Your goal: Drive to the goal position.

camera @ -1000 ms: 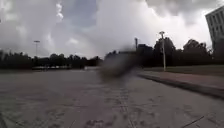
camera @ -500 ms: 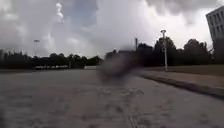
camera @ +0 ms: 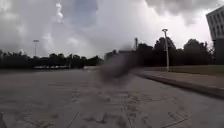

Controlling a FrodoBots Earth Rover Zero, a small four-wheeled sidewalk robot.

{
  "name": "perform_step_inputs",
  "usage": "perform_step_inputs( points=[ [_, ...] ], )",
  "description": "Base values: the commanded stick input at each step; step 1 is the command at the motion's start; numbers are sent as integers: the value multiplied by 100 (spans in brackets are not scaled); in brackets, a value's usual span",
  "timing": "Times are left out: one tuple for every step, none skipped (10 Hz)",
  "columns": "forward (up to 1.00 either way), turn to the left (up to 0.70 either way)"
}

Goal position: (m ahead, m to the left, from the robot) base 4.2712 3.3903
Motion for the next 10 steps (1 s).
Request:
perform_step_inputs(
  points=[
    [70, 2],
    [70, 2],
    [70, 2],
    [70, 2],
    [70, 2],
    [70, 2],
    [70, 2],
    [70, 2],
    [70, 2],
    [70, 2]
  ],
)
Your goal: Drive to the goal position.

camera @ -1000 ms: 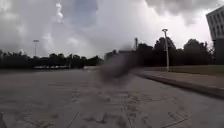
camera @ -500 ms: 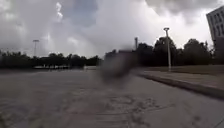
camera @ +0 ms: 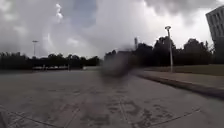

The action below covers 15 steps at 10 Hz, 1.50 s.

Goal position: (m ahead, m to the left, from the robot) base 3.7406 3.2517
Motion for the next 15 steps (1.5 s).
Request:
perform_step_inputs(
  points=[
    [70, 2],
    [70, 2],
    [70, 1],
    [70, 0],
    [70, 0],
    [70, 0],
    [70, 0],
    [70, 0],
    [70, 0],
    [70, 0],
    [70, 0],
    [70, 0],
    [70, 1],
    [70, 1],
    [56, 0]
  ],
)
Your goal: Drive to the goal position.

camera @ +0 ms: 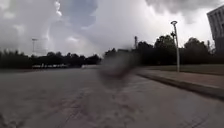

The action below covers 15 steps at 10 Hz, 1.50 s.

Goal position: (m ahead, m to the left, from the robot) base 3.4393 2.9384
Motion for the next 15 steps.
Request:
perform_step_inputs(
  points=[
    [22, 0],
    [0, 0],
    [10, 0],
    [23, 0],
    [36, 0],
    [49, 0],
    [62, 0],
    [70, 0],
    [70, 0],
    [70, 0],
    [70, 0],
    [70, 0],
    [70, 1],
    [70, 2],
    [70, 1]
  ],
)
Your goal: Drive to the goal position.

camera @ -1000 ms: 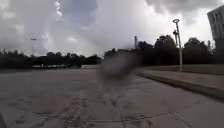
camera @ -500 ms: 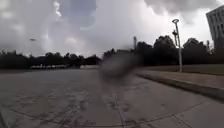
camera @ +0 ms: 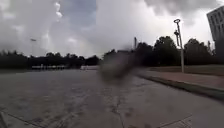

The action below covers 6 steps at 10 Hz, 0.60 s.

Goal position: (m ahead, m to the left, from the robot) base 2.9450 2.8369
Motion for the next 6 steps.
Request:
perform_step_inputs(
  points=[
    [70, 0],
    [70, 0],
    [70, 0],
    [70, 2],
    [70, 1],
    [70, 0]
  ],
)
